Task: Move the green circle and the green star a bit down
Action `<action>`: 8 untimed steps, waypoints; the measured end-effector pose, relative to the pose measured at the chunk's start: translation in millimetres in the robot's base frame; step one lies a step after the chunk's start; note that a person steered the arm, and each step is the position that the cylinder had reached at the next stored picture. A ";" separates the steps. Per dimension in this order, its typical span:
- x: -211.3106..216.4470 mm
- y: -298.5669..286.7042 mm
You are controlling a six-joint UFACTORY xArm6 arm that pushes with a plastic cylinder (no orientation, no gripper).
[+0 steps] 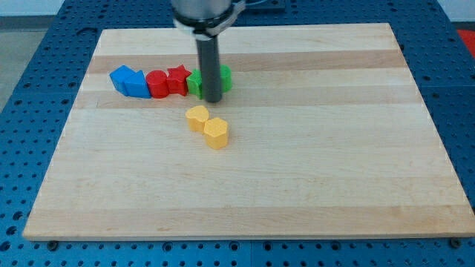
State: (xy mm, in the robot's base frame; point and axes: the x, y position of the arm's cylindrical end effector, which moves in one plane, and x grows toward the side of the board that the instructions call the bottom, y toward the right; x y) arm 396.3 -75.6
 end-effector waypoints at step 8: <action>-117.7 128.4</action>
State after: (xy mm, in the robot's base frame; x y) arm 278.6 52.8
